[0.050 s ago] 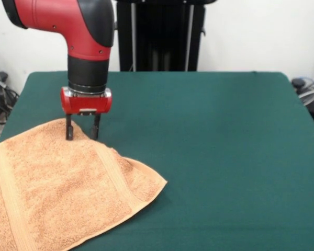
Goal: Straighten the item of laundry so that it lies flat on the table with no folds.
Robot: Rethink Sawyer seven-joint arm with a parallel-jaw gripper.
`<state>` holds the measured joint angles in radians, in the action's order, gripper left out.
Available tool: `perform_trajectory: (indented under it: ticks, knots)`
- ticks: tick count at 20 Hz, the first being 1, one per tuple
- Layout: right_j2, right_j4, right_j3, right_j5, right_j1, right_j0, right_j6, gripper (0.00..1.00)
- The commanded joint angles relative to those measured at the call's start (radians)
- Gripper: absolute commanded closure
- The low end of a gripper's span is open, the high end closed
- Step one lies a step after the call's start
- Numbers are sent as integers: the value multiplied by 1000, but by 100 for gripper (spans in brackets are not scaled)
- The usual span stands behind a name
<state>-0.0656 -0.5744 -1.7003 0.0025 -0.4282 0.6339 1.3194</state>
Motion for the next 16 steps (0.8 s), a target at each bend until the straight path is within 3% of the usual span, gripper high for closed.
perform_trajectory:
  ticks: [1, 7, 8, 16]
  knots:
    - [-54, -19, 3, -17, -3, 19, 129, 0]
    - [-39, -9, 10, -14, 7, 9, 138, 0]
    - [-35, -3, 10, -6, 7, 6, 141, 100]
    - [-41, -7, 13, -20, 6, 0, 142, 100]
